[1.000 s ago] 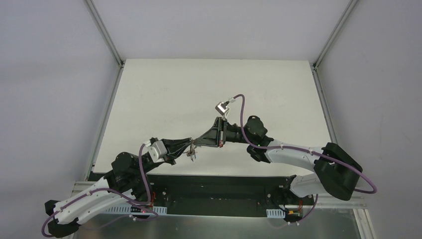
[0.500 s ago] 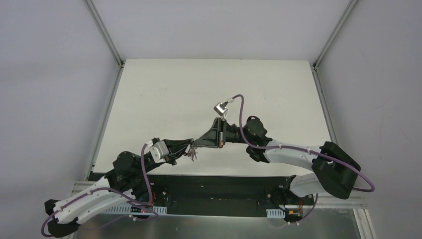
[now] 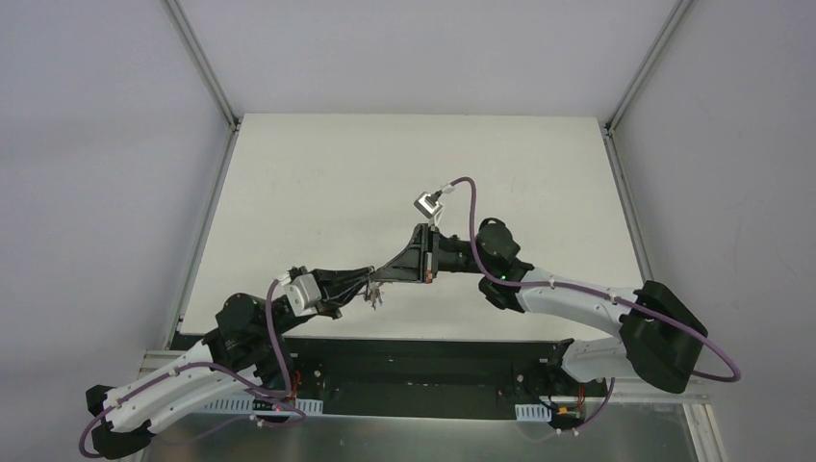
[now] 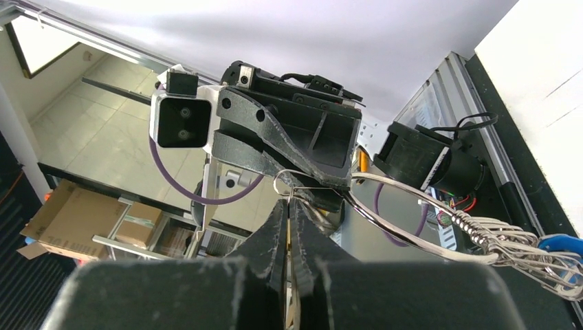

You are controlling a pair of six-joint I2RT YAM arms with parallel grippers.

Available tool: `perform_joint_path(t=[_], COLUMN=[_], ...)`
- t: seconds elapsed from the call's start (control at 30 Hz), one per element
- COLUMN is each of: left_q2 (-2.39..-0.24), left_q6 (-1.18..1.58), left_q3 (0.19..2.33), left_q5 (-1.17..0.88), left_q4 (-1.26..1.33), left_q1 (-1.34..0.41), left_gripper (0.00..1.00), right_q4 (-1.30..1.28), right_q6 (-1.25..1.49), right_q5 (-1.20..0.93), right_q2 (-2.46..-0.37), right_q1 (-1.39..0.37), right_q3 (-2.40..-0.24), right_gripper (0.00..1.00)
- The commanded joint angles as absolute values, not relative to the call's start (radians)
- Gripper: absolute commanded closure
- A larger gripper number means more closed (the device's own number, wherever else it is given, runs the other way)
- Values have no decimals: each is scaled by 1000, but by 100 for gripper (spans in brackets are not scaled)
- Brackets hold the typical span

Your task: Put the keys on the keyring

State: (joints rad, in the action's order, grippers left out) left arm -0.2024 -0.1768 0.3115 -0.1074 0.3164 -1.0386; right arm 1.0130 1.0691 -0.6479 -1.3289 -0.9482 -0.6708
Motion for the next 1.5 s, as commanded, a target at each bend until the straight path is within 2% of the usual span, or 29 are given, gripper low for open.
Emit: perform_joint_path(t=[0.0,0.3,0.57,0.73,0.83,0.97,1.03,1.07,1.1,1.13,1.27,1.3,1.4,1.47], left_q2=[-220,-231,-266,-297,-305,-314,-318,-319,-321,-326,-333,-333,-335,-338], left_q6=[-173,-172,-171,-165,-160,-160,-159,-158,-155,-152,-142,-139,-128,-123], left_q3=[325,327,337,338,330,330,331,332,335,340,347,346,351,355], left_q5=[-217,-223,-207,-169,-146,-128,-113,-106,-95,-89,-82,-83,-106,-119], left_q4=[292,283,279,270,267,266,268,267,266,262,272,279,294,297], left_q1=[-1042,-1042,-1042,-1042,-1042,-1042,-1042,-1042,-1042,-1042,-1042,-1042,-1042,-1042], left_gripper=[100,100,99,75,67,66,69,78,92,100,100,98,77,71], right_q4=[1028,925,947,932,902,862,855,854,851,845,814,812,804,792], right_q6=[988,935,961,955,932,902,896,893,891,887,865,863,856,852], right_q5=[-580,-590,-595,-609,-616,-620,-622,-622,-621,-624,-621,-621,-610,-608], right_q2=[-1228,-1150,-1160,-1149,-1131,-1109,-1100,-1095,-1090,-1083,-1057,-1052,-1031,-1019], right_q1=[-924,-916,-917,-917,-918,-918,-919,-918,-917,-916,-914,-914,-910,-907], right_q3=[-761,-790,-782,-798,-811,-816,-809,-803,-797,-789,-754,-744,-718,-710], right_gripper=[100,100,100,100,100,100,100,100,100,100,100,100,100,100])
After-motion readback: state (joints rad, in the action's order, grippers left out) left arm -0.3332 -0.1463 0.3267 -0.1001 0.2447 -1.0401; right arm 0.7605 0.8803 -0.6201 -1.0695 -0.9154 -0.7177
